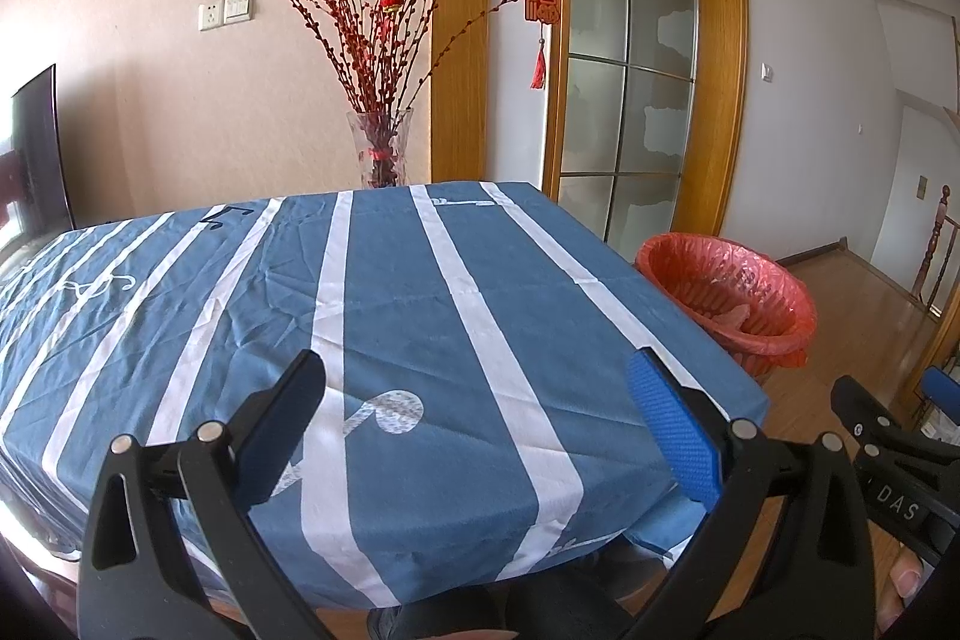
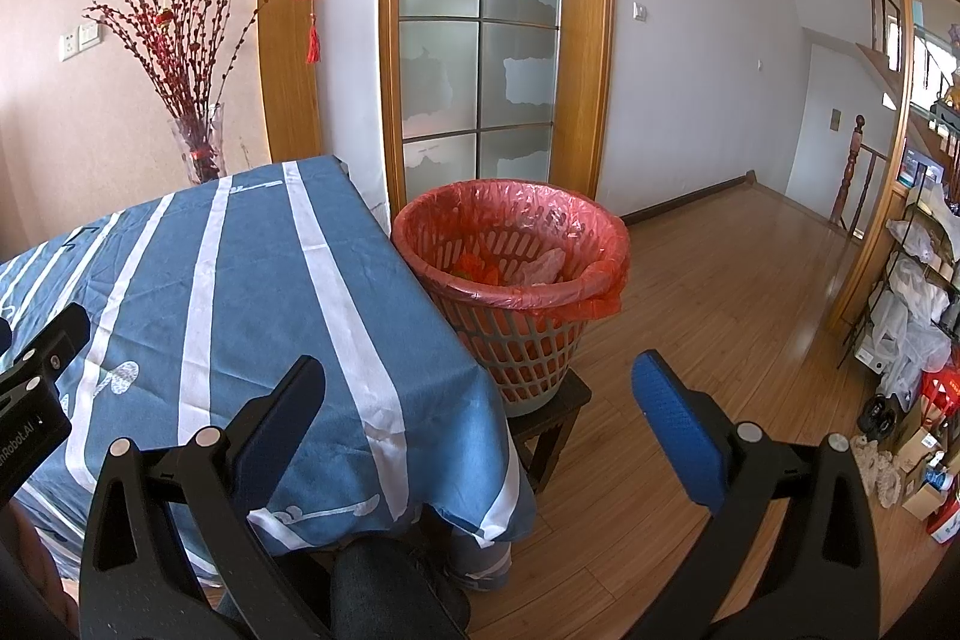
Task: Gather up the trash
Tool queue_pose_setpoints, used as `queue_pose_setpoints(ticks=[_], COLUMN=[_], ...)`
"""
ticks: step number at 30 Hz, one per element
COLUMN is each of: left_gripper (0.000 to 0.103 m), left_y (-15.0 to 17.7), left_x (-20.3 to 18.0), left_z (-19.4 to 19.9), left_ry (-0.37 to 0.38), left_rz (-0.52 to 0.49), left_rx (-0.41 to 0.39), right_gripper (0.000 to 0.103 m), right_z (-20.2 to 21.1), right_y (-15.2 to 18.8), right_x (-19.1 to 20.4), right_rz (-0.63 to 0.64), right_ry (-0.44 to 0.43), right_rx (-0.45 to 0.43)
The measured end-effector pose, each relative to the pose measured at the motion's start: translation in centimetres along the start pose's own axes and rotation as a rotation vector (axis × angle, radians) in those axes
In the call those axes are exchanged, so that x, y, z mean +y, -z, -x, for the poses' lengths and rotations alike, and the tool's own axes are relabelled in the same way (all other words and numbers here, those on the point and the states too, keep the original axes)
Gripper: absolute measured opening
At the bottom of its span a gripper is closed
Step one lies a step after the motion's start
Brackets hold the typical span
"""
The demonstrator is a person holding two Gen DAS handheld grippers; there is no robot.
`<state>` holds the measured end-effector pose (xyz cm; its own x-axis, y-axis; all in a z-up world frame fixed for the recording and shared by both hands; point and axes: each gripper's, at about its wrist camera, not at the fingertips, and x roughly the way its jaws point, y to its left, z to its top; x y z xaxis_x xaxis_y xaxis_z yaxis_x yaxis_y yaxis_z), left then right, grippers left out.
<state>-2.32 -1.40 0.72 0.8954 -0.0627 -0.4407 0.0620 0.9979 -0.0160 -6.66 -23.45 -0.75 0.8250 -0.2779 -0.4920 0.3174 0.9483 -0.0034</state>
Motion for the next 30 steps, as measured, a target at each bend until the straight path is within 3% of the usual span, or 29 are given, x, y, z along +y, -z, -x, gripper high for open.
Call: queue_pose_setpoints(ticks=[30], left_gripper=[0.099], left_y=[0.06], left_x=[-0.07], left_z=[-0.03], left_ry=[0.001], left_rz=[0.0], left_rx=[0.004], right_gripper=[0.101], right_z=[0.05], right_y=[-0.01], right_x=[0.01], right_rz=[-0.001], right_ry=[-0.001], right_rx=[0.002])
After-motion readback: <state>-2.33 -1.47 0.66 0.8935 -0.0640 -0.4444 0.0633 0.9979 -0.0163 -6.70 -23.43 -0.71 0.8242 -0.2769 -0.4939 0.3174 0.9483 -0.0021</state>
